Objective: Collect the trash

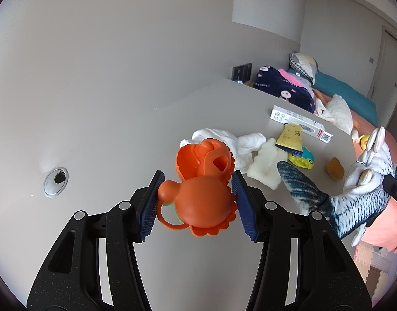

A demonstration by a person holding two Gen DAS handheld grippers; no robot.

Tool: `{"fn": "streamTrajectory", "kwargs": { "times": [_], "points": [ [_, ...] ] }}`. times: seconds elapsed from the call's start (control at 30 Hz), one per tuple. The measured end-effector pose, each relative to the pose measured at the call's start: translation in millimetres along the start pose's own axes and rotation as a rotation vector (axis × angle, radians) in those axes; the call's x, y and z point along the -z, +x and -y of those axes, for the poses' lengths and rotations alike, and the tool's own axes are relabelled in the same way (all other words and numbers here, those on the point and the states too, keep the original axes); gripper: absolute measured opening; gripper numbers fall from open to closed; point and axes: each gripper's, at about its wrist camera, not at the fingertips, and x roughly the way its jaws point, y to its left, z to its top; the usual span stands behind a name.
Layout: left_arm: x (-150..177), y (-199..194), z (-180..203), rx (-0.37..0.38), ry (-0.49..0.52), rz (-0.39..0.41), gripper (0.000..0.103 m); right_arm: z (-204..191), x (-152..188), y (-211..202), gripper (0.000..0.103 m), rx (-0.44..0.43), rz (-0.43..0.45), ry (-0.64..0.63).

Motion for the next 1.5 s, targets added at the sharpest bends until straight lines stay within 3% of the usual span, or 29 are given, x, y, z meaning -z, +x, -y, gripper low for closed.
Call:
{"fn": "streamTrajectory", "kwargs": {
  "times": [0.83,1.5],
  "points": [
    [21,-8,118,0.147,0.158,-0.037,0.053,109,31,-48,0.014,0.135,0.034,0.176],
    [38,-21,244,0.315,0.318,-0.066,0.053,194,58,-86,0.014,0.276,0.055,0.307]
  ]
}}
